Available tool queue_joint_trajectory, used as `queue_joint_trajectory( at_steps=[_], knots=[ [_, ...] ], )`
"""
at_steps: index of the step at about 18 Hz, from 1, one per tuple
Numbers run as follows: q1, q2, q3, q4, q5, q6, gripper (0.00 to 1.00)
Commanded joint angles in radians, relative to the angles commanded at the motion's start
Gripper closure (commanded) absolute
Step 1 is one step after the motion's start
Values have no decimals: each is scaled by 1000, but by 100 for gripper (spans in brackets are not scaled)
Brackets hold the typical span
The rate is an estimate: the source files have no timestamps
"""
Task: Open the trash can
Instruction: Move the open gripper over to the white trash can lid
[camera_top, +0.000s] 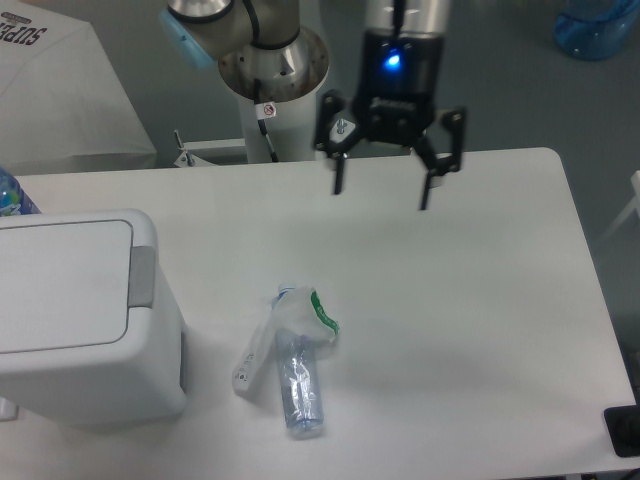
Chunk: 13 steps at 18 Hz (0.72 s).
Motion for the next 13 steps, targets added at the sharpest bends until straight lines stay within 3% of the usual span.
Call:
queue_joint_trajectory(
  at_steps=[7, 13],
  knots=[
    [-114, -48, 0, 15, -18, -92, 0],
    [-181, -87, -2, 101, -20, -244, 0]
  ],
)
